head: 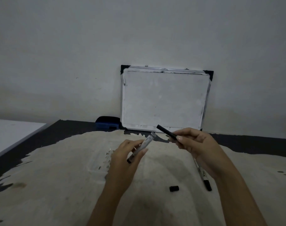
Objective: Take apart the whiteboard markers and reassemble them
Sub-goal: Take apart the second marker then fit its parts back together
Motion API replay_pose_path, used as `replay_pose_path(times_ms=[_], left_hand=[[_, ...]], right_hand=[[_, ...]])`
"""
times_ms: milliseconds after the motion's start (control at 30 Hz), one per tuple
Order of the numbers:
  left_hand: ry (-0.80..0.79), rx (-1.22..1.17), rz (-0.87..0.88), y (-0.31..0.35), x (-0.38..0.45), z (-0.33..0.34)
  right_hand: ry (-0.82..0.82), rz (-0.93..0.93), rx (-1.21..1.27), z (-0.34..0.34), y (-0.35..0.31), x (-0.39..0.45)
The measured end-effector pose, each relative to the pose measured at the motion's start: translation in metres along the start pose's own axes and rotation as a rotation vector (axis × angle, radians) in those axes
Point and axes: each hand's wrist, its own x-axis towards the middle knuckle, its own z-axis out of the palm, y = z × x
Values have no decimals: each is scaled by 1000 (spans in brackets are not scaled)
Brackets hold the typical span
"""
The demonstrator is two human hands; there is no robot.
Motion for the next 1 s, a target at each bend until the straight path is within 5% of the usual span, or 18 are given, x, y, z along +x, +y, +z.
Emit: replay_pose_path(times_ms=[333, 567, 800, 1000], left_hand=[[-44, 41, 15, -9, -1, -1], [-101, 276, 135, -22, -4, 3], [46, 413, 187, -16, -8, 14], [49, 494, 121, -15, -13, 21]], right_hand=[[3, 56, -345, -6, -5, -4], [62, 69, -526, -8, 3, -2], [263, -8, -510, 24, 25, 9], [56, -4, -685, 51, 38, 13]])
